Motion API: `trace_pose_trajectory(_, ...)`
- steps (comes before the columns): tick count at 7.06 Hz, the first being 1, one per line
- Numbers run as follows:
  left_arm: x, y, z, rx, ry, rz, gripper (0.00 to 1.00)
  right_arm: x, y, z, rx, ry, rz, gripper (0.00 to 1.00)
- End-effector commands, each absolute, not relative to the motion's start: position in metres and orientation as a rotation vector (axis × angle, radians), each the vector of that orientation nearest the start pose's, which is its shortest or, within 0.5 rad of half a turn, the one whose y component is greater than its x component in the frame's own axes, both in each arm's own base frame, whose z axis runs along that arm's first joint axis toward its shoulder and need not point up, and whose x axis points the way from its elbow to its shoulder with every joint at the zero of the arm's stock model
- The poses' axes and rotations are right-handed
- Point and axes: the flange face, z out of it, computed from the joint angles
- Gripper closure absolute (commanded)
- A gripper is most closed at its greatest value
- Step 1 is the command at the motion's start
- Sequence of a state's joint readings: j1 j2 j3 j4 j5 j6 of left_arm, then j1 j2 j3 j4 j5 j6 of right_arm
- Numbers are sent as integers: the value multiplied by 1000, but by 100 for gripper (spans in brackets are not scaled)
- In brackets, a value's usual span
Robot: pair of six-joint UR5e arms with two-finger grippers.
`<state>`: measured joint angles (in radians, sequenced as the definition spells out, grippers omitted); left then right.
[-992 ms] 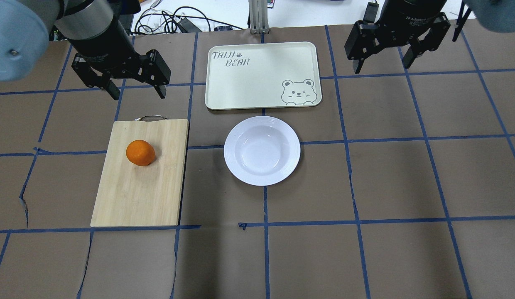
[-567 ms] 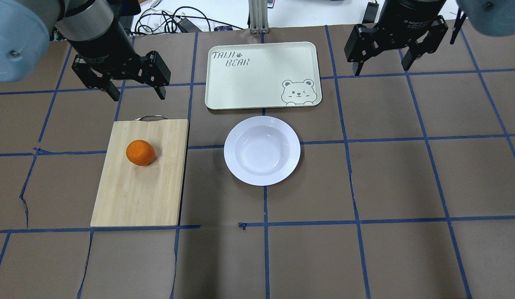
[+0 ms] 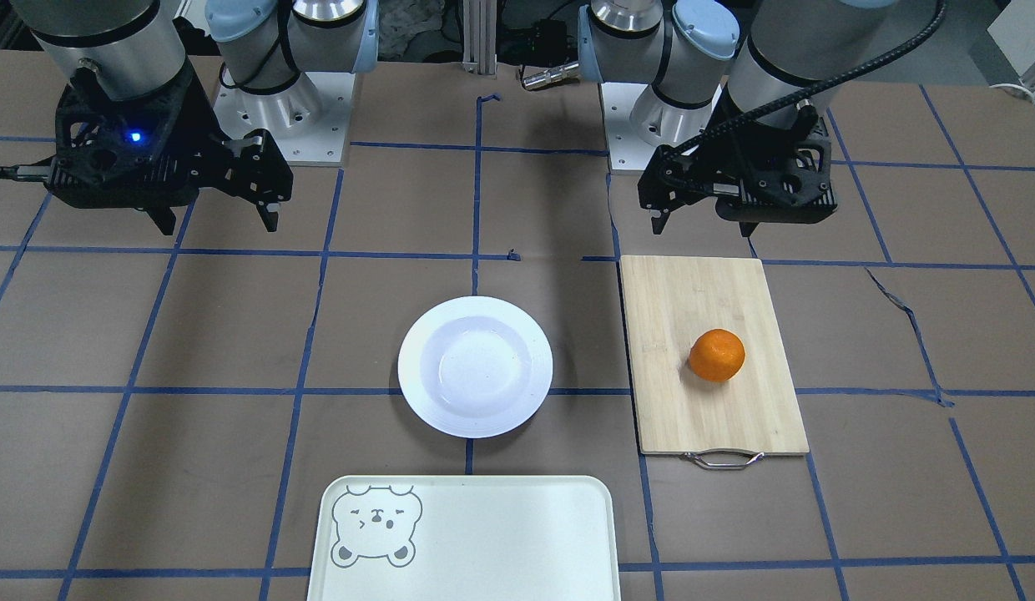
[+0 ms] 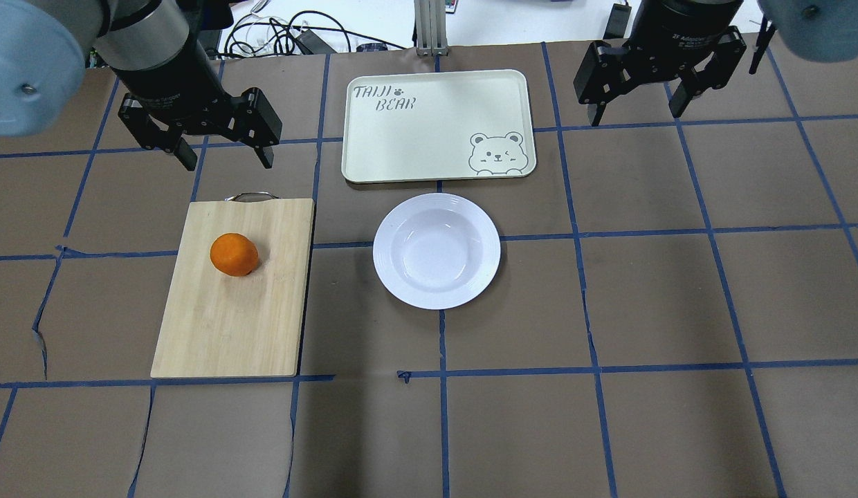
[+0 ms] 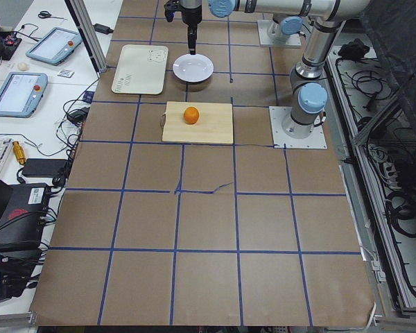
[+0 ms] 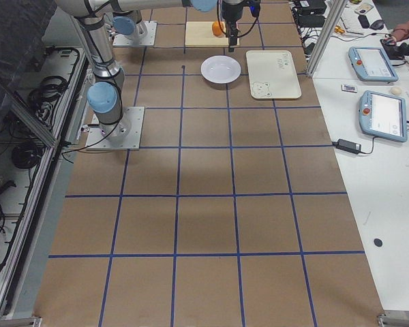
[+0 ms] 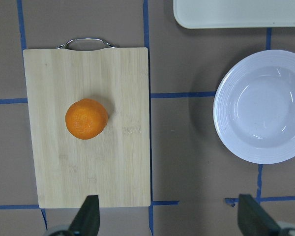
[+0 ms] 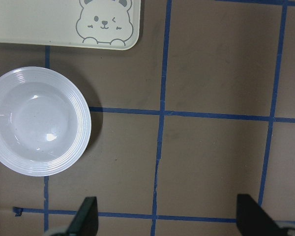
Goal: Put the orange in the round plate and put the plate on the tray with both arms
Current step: 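Lower the left gripper onto the orange on the cutting board and grasp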
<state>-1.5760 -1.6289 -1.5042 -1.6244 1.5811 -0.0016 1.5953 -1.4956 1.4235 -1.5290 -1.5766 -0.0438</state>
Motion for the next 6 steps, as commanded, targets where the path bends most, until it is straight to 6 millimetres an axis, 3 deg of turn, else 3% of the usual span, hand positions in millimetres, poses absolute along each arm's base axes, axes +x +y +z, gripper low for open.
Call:
trace_pose_trajectory(1, -95, -521, 442, -96, 3121, 218, 0, 146, -522, 517, -108, 3146, -43, 0)
trace_pose_trajectory(2, -76, -521, 397, -70, 3113, 308, 0, 139, -523, 516, -92, 3145, -29, 0)
trace_pose_trajectory(3, -57, -530, 363, -30, 3094, 219, 0, 141, -523, 517, -96, 3145, -43, 0)
trace_pose_trajectory(5, -51, -537, 286, -29, 3087, 81, 0, 137, -525, 516, -82, 3141, -43, 0)
trace_pose_trajectory(6, -49, -532, 259, 24, 3088, 127, 0, 136, -525, 514, -80, 3142, -34, 0)
